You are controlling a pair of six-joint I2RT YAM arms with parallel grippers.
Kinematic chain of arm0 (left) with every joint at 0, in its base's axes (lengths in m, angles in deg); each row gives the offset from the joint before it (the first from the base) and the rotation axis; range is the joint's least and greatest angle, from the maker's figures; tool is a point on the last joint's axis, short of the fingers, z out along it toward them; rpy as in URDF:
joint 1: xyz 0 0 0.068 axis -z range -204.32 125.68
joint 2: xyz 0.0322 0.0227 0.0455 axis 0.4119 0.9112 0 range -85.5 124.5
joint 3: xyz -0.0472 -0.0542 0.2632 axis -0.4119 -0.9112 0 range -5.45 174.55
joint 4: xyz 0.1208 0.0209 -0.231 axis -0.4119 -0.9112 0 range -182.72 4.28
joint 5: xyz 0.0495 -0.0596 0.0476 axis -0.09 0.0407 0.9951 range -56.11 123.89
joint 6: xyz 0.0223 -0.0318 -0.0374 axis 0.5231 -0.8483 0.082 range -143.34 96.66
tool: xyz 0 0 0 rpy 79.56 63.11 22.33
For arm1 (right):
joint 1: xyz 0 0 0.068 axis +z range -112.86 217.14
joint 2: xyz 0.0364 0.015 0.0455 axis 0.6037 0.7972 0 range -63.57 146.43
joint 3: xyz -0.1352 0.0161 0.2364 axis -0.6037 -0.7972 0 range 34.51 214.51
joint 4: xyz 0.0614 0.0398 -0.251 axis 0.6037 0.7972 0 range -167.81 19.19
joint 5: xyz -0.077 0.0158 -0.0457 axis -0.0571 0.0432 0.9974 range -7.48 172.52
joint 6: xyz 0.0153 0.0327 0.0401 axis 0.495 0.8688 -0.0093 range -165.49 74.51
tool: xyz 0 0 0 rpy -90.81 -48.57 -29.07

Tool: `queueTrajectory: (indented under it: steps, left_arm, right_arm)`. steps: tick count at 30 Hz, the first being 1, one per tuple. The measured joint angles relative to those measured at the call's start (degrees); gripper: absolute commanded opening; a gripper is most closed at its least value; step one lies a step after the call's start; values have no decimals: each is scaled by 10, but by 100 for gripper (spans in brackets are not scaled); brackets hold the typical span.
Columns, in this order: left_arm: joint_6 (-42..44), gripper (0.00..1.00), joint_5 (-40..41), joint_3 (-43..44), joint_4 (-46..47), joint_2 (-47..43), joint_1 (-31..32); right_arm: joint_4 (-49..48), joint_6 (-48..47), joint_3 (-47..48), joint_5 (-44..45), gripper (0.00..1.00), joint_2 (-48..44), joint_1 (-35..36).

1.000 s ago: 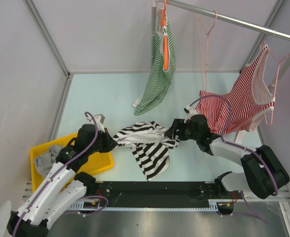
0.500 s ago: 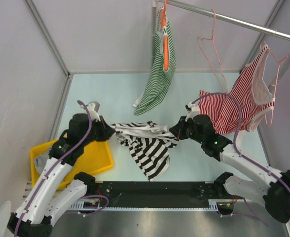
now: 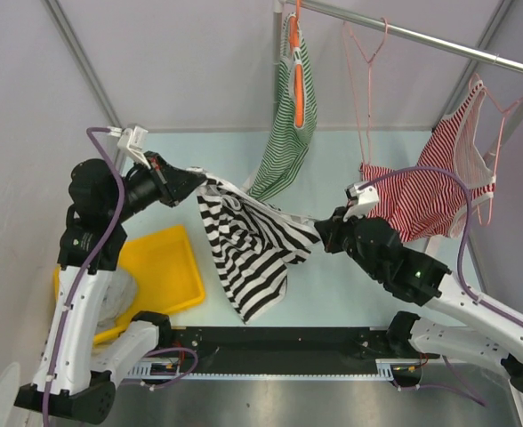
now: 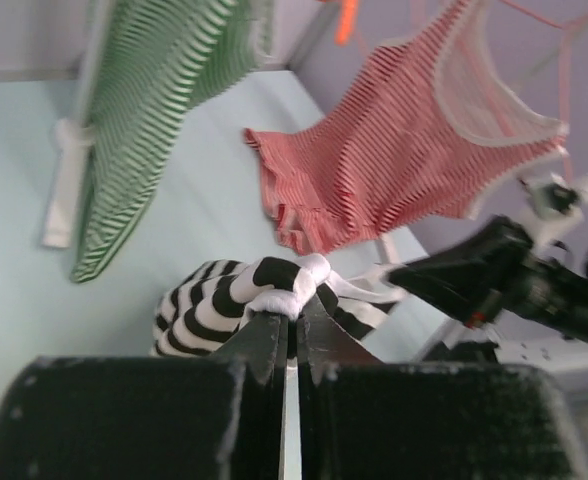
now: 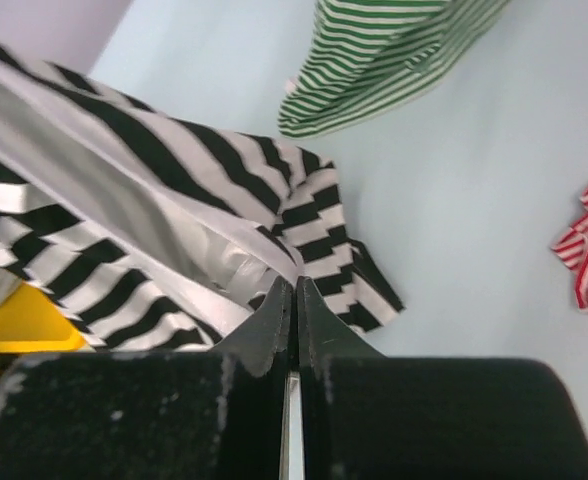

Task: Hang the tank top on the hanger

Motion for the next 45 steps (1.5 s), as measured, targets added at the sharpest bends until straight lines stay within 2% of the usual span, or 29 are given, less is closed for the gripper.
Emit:
queueTrajectory:
  steps: [7,11,16,23,25,28,32,34,38,42,45]
  left_arm:
    - [-21,0,-98,-36,27,-24,-24]
    - [-30,0,-118,-20,20,-9,-71]
    - [-20,1,-106,141,-17,92,-114]
    - [-17,0,-104,393,-37,232,-136]
    - [-28,0,-108,436,-31,258,-139]
    - [-45,0,-112,454,-26,267,-140]
    - [-70,4,-131,456,-23,245,-141]
    - [-82,8,-152,454,-22,221,-142]
    - [-116,9,-191,429,4,141,-142]
    - [-153,8,-225,411,57,78,-142]
    - [-163,8,-242,406,89,63,-142]
  right_arm:
    - [19,15,-19,30,0,8,30]
    - [42,-20,38,44,0,49,44]
    - [26,-126,247,55,0,150,30]
    - [-53,-203,484,-27,0,294,-95]
    - [-59,-213,535,-47,0,333,-113]
    - [-61,-225,581,-74,0,362,-114]
    - [-62,-250,593,-86,0,348,-87]
    - [-62,-272,591,-82,0,325,-54]
    - [-62,-304,585,-90,0,260,20]
    - [-71,-318,585,-94,0,195,38]
    - [-78,-329,589,-89,0,170,39]
